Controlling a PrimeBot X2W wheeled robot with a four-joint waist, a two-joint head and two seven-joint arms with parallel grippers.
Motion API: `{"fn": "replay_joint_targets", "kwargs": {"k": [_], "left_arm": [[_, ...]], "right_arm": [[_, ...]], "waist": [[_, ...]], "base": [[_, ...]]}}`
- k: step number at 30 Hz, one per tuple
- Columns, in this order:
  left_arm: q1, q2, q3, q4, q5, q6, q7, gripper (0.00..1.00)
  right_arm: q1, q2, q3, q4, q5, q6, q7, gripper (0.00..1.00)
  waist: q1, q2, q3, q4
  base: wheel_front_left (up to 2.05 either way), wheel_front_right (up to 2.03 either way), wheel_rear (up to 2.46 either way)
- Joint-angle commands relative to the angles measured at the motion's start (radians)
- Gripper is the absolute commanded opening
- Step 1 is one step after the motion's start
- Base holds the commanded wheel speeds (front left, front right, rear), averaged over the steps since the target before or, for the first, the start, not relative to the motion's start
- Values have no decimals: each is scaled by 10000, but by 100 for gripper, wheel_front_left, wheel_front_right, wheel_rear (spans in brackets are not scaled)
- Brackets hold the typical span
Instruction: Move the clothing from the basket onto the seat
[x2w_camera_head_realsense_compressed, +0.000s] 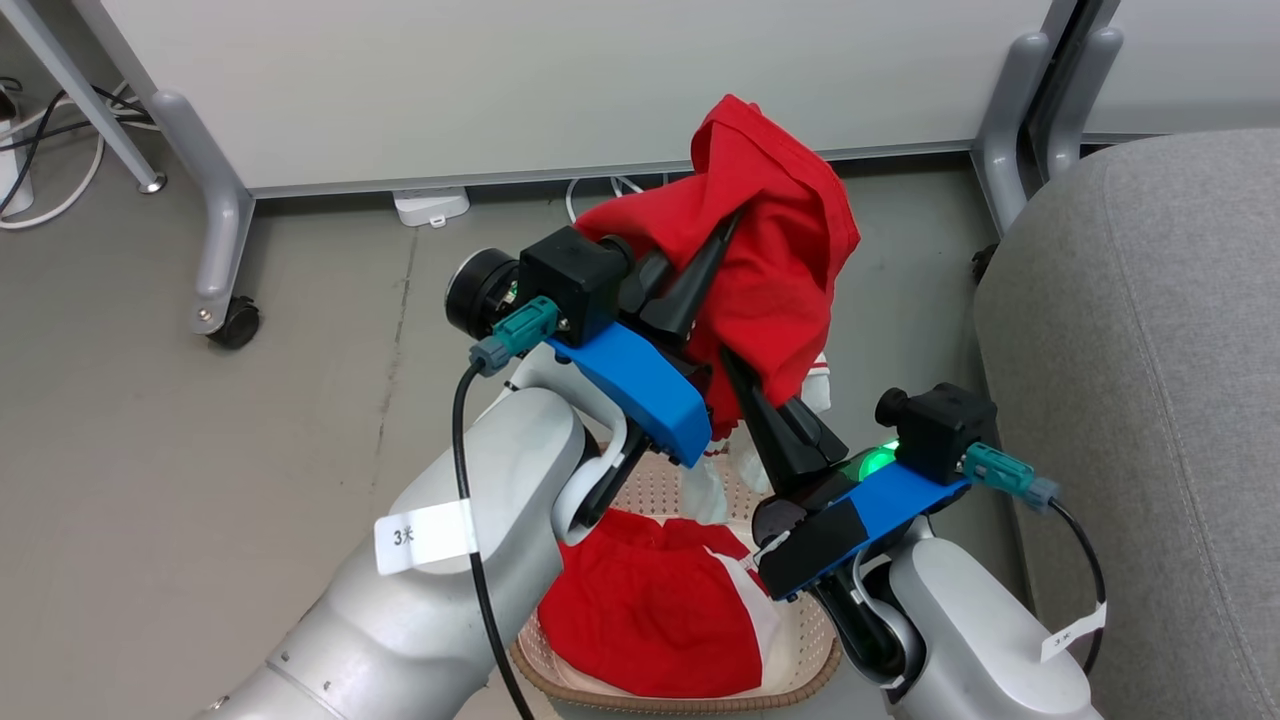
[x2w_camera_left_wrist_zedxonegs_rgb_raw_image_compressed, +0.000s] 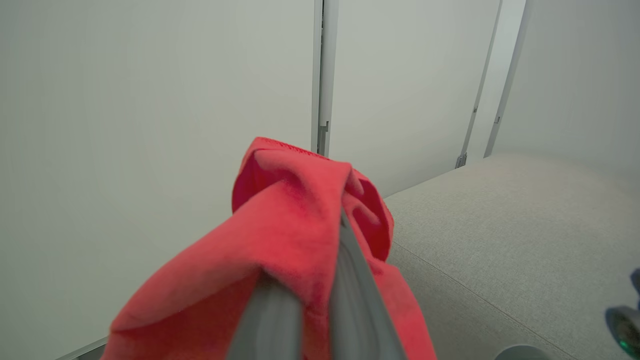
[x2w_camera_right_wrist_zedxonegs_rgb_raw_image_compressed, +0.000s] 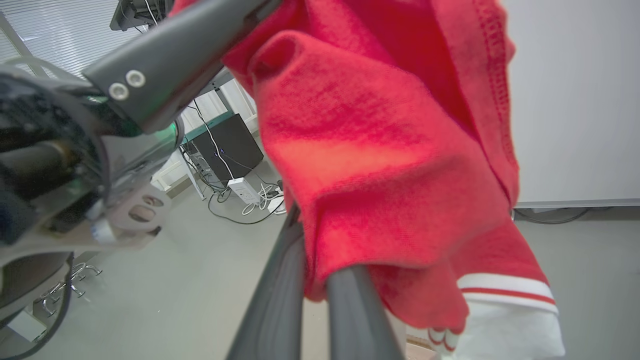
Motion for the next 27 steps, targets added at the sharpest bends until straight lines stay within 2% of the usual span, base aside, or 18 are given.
{"fn": "replay_joint_targets", "kwargs": {"k": [1, 12, 13, 14, 27], "left_arm": [[14, -14, 51, 21, 67, -49, -50, 0], [50, -35, 123, 243, 95, -86, -51, 0], [70, -29, 125, 314, 52, -87, -51, 17], [51, -32, 119, 346, 56, -79, -51, 100], [45, -50, 90, 626, 127, 3, -51, 100]], "right_arm": [[-70, -28, 0, -54, -85, 4, -38, 0], [-28, -28, 41, -187, -197, 4, -38, 0], [-24, -28, 42, -194, -206, 4, -38, 0], [-17, -28, 45, -201, -204, 4, -38, 0], [104, -28, -13, -244, -275, 4, -38, 0]], "waist": [[0, 0, -15, -5], [0, 0, -36, -28], [0, 0, -43, -33], [0, 0, -50, -39], [0, 0, -156, -139]], "base": [[0, 0, 0], [0, 0, 0], [0, 0, 0], [0, 0, 0], [0, 0, 0]]}}
